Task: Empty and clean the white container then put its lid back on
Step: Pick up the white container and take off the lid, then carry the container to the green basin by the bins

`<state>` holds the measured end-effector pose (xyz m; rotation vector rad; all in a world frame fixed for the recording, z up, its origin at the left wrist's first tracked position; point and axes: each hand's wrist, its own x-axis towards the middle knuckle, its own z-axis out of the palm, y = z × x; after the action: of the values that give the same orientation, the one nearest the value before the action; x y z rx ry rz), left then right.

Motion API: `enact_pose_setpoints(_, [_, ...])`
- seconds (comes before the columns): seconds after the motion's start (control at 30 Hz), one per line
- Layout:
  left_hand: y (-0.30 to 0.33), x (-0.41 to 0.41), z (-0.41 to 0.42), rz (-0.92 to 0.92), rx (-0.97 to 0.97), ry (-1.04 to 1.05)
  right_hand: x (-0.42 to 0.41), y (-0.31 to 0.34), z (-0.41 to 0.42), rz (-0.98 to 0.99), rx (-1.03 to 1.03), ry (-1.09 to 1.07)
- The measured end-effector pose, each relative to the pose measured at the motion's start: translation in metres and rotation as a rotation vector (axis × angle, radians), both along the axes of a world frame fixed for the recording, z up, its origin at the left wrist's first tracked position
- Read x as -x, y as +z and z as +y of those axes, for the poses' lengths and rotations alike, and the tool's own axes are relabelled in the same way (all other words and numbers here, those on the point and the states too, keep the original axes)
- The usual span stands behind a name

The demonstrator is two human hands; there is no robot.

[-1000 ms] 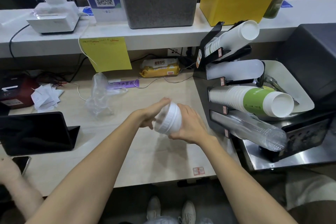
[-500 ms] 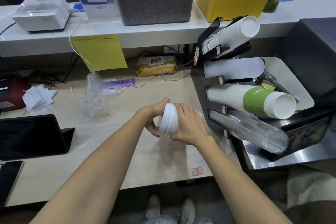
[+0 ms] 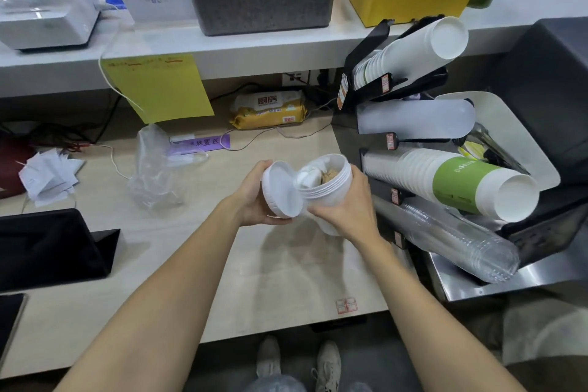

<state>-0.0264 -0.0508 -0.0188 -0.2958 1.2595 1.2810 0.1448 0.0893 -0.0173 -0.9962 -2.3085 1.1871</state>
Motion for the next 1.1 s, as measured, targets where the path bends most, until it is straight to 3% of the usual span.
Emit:
enact_pose_setpoints(0.1, [-0.017, -0.001, 0.002, -0.044, -0.002, 0.143, 0.002, -0.004, -0.002, 0.086, 0.115, -0.117])
enact_pose_setpoints(0.23, [-0.041, -0.007, 0.005, -0.122, 0.054, 0.321, 0.006, -0.018, -0.003, 0.033, 0.226, -0.217])
enact_pose_setpoints(0.73, [-0.08, -0.013, 0.032, -0.264, 0.054, 0.486, -0.011, -0.038, 0.003, 0.004, 0.256, -0.309])
enact_pose_setpoints(0.9, [-0.06, -0.014, 0.045, -0.103, 0.074, 0.51, -0.018, -0.033, 0.0, 0.028, 0.273, -0.294])
enact_pose_setpoints(1.1, [-0.055, -0.029, 0.033, 0.178, 0.06, 0.269, -0.028, -0.024, -0.003, 0.041, 0.278, -0.269])
